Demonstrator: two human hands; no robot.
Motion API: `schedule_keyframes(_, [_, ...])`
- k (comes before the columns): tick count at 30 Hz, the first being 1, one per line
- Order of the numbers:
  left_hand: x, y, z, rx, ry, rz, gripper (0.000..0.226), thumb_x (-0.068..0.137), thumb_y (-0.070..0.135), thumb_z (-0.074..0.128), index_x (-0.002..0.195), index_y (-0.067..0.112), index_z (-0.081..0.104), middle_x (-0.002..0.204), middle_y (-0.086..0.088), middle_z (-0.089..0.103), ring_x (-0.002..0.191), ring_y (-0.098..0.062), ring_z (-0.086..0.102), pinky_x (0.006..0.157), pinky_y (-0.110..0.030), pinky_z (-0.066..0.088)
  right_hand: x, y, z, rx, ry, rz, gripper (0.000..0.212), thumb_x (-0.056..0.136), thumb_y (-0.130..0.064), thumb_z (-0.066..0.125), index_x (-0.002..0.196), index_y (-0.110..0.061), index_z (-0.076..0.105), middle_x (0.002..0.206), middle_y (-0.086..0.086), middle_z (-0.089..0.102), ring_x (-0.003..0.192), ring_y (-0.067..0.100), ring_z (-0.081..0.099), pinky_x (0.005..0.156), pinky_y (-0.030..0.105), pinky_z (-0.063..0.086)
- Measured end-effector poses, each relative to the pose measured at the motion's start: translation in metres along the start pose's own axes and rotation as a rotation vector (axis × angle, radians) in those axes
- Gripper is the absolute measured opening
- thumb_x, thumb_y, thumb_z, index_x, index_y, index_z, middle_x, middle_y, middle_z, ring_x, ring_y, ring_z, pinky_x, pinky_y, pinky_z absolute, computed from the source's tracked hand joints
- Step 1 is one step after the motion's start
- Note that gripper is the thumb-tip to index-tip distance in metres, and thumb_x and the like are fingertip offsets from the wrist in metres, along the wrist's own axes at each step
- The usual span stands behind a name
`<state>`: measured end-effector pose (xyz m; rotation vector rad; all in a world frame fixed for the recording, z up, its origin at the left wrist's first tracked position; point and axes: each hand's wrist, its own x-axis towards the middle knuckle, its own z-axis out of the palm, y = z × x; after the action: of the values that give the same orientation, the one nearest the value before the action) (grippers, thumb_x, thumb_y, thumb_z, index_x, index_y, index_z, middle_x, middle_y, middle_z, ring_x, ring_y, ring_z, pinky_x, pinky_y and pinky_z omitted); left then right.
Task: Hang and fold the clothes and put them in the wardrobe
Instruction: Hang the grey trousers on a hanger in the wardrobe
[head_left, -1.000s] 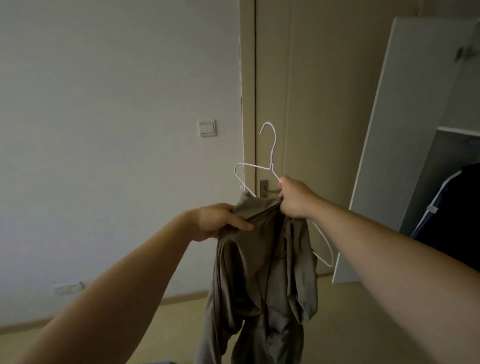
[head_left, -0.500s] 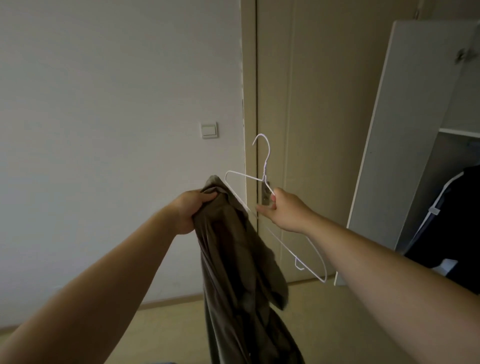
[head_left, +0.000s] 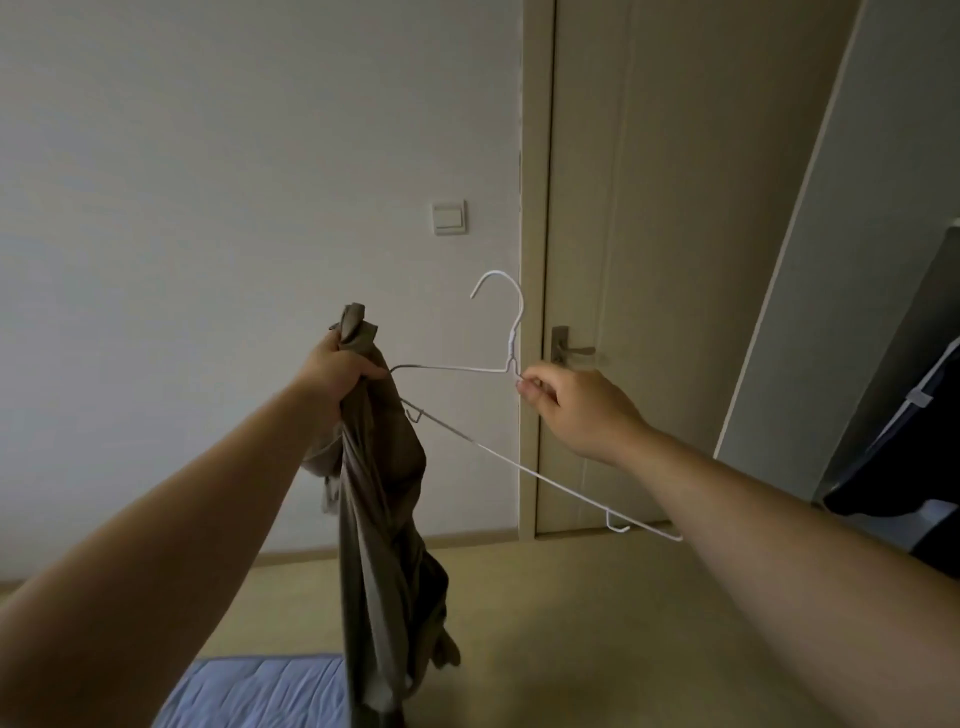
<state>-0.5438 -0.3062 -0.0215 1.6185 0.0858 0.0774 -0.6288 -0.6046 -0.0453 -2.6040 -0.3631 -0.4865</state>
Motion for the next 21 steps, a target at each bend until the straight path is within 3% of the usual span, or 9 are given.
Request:
schedule_keyframes(3, [0.003,0.0,-0.014,0.11,0.036,0.032,0.052,0.072,-0.015,0.07,0.102,0.026,0.061,0.101,-0.01,0.063,0.098,-0.033,0.062,0.073,-0.038,0.055,-0.002,-0.007,0.004,-0.037,0.051,-0.066,0.03,0.105,-0.046,0.041,0.106,-0.025,0.063,0.06,-0.013,0.046,0.066,0.02,0.051,0.06,0.031,0.038])
schedule_keyframes(10, [0.006,0.005,-0.034,0.418,0.072,0.156,0.073,0.067,-0.014,0.067,0.13,0.021,0.056,0.107,-0.009,0.06,0.1,-0.032,0.057,0.083,-0.042,0.055,-0.001,-0.025,0.01,-0.12,0.086,-0.202,0.029,0.106,-0.042,0.038,0.105,-0.022,0.058,0.073,-0.005,0.059,0.067,0.027,0.057,0.059,0.035,0.047])
schedule_keyframes(13, [0.007,0.009,-0.047,0.594,0.103,0.219,0.07,0.071,-0.014,0.059,0.132,0.021,0.055,0.1,-0.002,0.057,0.099,-0.03,0.054,0.074,-0.034,0.048,0.0,-0.026,0.005,-0.126,0.157,-0.214,0.028,0.106,-0.04,0.04,0.106,-0.021,0.06,0.069,-0.005,0.056,0.064,0.028,0.057,0.056,0.034,0.045])
schedule_keyframes(16, [0.007,0.007,-0.058,0.754,0.126,0.282,0.057,0.08,-0.008,0.051,0.131,0.018,0.058,0.1,-0.002,0.058,0.097,-0.028,0.053,0.08,-0.034,0.044,0.001,-0.027,0.0,-0.055,0.201,-0.177,0.027,0.106,-0.039,0.042,0.109,-0.022,0.063,0.07,-0.004,0.061,0.065,0.025,0.058,0.058,0.034,0.046])
schedule_keyframes(21, [0.0,0.01,-0.065,0.734,0.142,0.209,0.059,0.08,-0.009,0.045,0.127,0.022,0.063,0.092,0.003,0.061,0.1,-0.03,0.059,0.081,-0.035,0.048,-0.001,-0.025,0.002,0.012,0.109,-0.136,0.029,0.105,-0.041,0.042,0.111,-0.023,0.064,0.064,-0.012,0.053,0.065,0.021,0.055,0.064,0.039,0.051])
